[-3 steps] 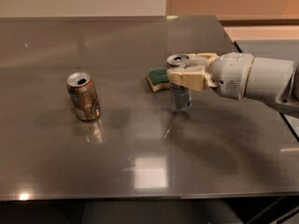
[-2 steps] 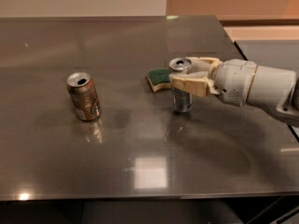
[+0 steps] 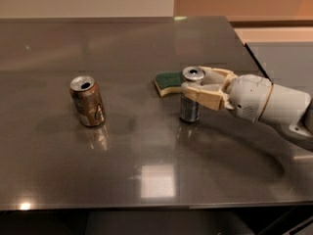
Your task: Place redbull can upright
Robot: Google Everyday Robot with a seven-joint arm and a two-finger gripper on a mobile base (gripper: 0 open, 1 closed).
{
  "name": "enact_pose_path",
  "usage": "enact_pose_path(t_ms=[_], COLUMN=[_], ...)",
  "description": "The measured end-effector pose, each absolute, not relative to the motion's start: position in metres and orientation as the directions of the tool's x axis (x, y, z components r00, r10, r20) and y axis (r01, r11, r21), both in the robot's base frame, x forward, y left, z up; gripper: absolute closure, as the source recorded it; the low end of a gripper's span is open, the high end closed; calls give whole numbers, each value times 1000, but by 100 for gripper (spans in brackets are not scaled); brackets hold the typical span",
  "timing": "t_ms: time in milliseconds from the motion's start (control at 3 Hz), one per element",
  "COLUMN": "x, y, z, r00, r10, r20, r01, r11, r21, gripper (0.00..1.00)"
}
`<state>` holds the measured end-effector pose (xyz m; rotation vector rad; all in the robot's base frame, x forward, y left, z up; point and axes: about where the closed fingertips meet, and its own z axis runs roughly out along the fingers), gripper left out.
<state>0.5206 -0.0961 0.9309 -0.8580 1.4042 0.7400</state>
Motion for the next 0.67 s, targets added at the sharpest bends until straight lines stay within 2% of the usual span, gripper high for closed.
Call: enact_pose_path(t_ms=[667], x=[520], y=[-98], z=[928], r00=[51], r10=[-18], r20=[-999], r01=[-857], r11=[512], r21=[-53], gripper=[12])
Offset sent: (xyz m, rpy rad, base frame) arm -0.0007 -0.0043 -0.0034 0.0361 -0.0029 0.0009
